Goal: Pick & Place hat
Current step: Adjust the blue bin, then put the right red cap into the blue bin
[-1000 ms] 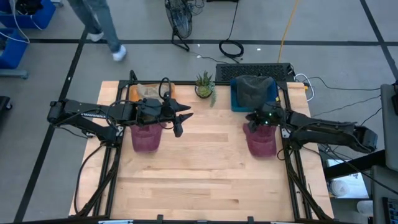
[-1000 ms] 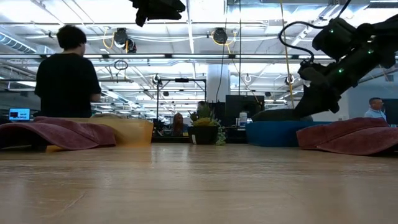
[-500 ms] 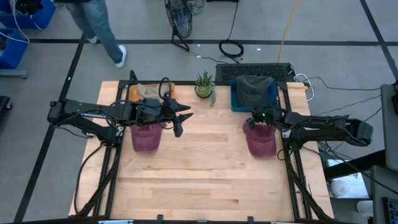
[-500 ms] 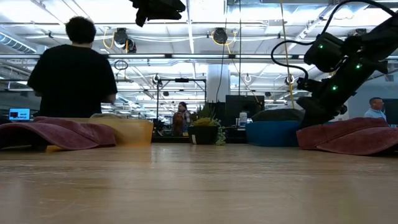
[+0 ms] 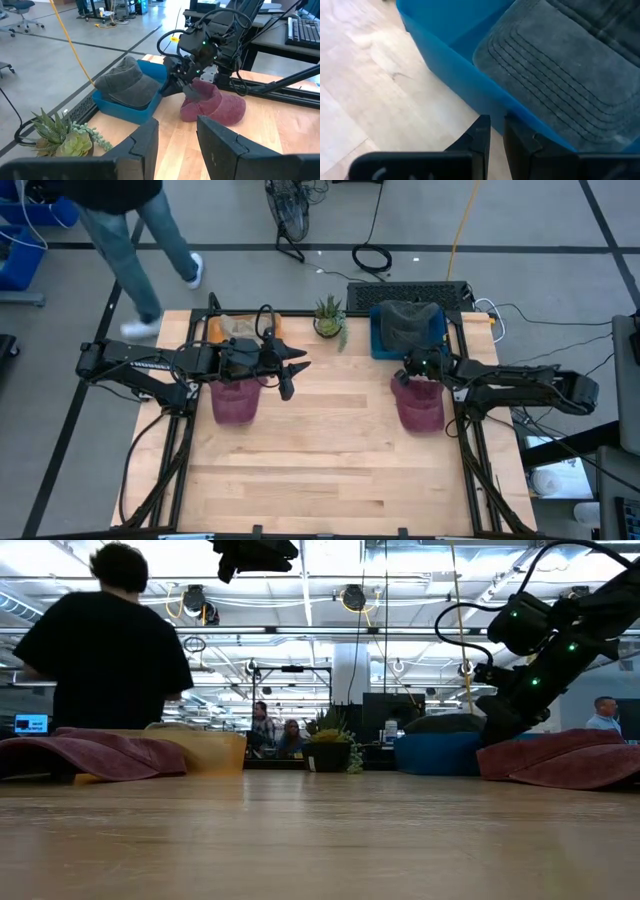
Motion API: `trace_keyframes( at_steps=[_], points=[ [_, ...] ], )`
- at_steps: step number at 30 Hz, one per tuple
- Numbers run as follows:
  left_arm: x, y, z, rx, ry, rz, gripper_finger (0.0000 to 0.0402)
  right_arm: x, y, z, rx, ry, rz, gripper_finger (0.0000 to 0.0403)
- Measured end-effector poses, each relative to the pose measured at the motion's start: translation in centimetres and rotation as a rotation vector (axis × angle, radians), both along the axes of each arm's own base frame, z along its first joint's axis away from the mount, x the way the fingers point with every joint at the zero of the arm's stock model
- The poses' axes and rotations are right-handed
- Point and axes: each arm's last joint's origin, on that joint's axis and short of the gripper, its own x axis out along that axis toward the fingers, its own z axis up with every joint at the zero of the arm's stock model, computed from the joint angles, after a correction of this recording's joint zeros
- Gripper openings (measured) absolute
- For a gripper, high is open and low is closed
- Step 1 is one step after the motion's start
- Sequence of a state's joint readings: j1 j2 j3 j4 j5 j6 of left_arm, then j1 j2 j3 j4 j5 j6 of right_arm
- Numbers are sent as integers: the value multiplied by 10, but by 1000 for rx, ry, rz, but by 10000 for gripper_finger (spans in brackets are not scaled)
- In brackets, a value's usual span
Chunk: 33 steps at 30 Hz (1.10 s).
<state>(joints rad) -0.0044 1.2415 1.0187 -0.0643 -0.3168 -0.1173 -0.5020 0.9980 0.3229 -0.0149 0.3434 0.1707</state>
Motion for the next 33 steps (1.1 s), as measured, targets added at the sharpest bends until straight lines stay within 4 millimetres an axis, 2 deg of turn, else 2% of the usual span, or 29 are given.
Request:
trace_keyframes(
  at_steps=[10, 23, 33],
  points=[
    [0, 0, -1, -1, 12, 0, 136, 1, 8, 13, 108, -161, 197, 41],
    [0, 0, -1, -16, 10, 3, 136, -2, 28, 32, 42, -252, 331, 41],
    [6, -8, -8, -40, 37, -103, 136, 7, 47, 44, 82, -301, 576, 41]
  ],
)
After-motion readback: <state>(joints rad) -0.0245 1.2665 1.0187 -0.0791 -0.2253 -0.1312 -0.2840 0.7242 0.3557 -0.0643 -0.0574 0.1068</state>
